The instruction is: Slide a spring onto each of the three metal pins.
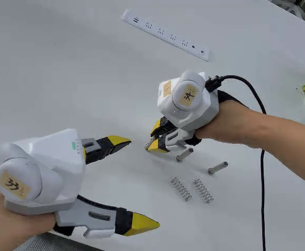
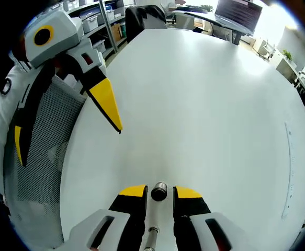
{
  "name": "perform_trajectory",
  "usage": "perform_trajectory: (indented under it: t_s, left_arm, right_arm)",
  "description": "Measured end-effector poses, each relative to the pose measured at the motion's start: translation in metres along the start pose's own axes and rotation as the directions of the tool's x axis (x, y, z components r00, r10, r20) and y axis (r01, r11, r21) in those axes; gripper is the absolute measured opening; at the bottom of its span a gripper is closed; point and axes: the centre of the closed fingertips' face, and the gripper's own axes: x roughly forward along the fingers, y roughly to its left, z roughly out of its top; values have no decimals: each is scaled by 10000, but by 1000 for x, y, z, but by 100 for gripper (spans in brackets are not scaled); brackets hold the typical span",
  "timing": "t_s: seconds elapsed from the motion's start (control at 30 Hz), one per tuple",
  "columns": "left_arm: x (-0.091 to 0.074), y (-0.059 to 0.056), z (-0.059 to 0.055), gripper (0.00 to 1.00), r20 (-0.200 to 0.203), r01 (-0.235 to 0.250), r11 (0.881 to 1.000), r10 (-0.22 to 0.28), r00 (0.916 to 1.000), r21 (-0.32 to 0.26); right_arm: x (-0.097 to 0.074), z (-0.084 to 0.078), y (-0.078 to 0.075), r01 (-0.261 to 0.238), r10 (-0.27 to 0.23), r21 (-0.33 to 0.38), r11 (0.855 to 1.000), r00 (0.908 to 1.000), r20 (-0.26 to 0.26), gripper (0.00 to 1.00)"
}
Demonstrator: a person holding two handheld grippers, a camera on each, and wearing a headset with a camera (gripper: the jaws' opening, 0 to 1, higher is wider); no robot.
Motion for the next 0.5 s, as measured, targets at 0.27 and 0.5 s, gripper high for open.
perform_trajectory:
  t_s: [0.27,0.5]
  left_arm:
    - [-3,1,2,88,-86,-21,9999,22,10000,128]
    - [-6,0,2,88,-288,20,9995,-11,9996,314]
  right_arm:
    - [-12,3,2,132,-151,365,9992,9986,503,25]
    - [-27,5,6,364,-421,559,9978,9937,1041,32]
